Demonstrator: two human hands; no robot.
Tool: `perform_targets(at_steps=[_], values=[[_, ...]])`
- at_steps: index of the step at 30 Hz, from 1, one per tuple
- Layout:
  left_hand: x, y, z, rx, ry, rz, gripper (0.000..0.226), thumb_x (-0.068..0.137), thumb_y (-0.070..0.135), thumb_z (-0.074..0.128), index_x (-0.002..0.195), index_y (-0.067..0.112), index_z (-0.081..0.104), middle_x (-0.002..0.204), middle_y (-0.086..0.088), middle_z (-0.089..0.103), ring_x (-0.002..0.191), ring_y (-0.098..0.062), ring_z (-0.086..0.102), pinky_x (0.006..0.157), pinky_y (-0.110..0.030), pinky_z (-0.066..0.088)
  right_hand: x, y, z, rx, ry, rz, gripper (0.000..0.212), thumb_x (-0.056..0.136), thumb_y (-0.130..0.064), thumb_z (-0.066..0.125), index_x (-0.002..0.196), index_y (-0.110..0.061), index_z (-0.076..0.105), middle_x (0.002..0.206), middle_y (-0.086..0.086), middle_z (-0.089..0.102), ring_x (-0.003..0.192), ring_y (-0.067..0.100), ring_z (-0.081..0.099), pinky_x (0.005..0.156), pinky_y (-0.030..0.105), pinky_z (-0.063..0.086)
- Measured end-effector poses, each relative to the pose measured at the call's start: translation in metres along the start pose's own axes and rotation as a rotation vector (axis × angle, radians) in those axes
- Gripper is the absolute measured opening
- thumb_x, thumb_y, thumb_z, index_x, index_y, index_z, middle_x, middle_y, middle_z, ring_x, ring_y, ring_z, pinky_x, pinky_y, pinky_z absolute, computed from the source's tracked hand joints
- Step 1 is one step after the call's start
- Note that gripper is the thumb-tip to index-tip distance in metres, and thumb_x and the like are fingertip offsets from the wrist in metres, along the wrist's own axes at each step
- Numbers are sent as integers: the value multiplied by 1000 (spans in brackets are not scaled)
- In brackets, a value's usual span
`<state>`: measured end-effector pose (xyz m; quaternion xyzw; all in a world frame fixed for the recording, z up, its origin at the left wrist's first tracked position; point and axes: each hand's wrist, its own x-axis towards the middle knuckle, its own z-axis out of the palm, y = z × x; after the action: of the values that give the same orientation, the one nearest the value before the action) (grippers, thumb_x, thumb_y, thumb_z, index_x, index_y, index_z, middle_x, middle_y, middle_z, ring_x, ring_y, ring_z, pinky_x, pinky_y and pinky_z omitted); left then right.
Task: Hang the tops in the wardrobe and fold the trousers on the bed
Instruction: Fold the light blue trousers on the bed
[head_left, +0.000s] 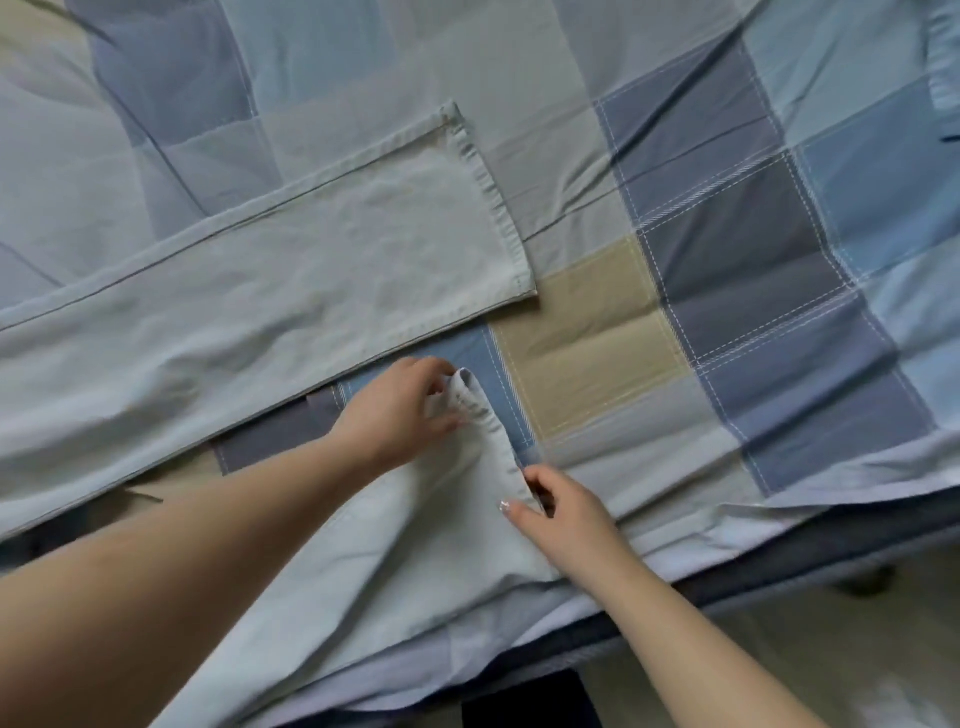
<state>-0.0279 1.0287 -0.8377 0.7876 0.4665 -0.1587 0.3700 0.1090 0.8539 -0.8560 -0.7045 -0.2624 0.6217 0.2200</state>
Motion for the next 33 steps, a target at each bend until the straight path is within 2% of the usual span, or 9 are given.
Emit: perform_targets(at_steps=[5,10,13,15,18,21,24,28,33], values=[[0,13,1,44,114,16,15,87,24,61,97,15,67,92,-2,62,92,-24,58,72,-32,42,-5,-2,2,-228,-116,-25,22,85,-35,65,104,-24,65,101,-6,68,91,11,63,75,24,48],[12,35,-38,-194,198,74,10,85,19,62,92,18,70,82,-2,66,77,-16,57,68,-27,41,-15,0,-35,59,225,-114,40,87,-44,61,80,-4,65,75,18,66,65,26,61,55,28,42],[33,57,-41,266,-20,83,18,89,19,56,104,18,67,105,-7,65,92,-26,56,73,-27,41,-18,5,-44,-218,-88,51,22,86,-42,61,83,-21,66,74,-4,67,70,11,60,55,19,40],[45,74,-39,244,-55,58,31,90,11,50,116,18,65,117,-9,63,101,-30,58,75,-24,39,-22,11,-48,-238,-234,121,6,86,-35,63,87,-30,64,78,-21,64,72,-5,58,57,12,41],[52,82,-39,-100,12,-64,37,90,2,46,120,16,63,117,-11,62,84,-27,63,67,-20,51,-31,24,-63,35,11,60,15,88,-26,61,78,-19,69,72,-14,68,67,0,59,65,22,43],[45,70,-29,-199,23,-59,44,91,3,51,131,20,56,119,-4,64,105,-20,62,81,-15,43,-39,37,-62,54,305,94,27,91,-30,58,74,-10,62,67,4,62,62,15,62,59,26,40],[30,47,-23,-229,7,-78,47,90,1,54,133,20,54,125,-2,62,112,-17,59,87,-16,41,-44,51,-47,-27,373,149,29,91,-35,59,68,-18,56,57,-4,58,53,8,62,50,19,40],[-5,-5,-31,-237,70,-184,39,89,-5,51,123,12,61,121,-7,65,100,-13,60,84,-13,40,-46,53,-40,-14,458,153,19,90,-34,60,82,-18,65,65,-5,65,51,1,61,55,25,44],[-75,-84,-46,-321,145,-336,29,90,-2,53,113,13,64,112,-9,68,95,-13,60,82,-24,44,-59,44,-27,-161,553,154,35,88,-32,65,116,-14,57,114,4,58,103,21,57,92,40,48]])
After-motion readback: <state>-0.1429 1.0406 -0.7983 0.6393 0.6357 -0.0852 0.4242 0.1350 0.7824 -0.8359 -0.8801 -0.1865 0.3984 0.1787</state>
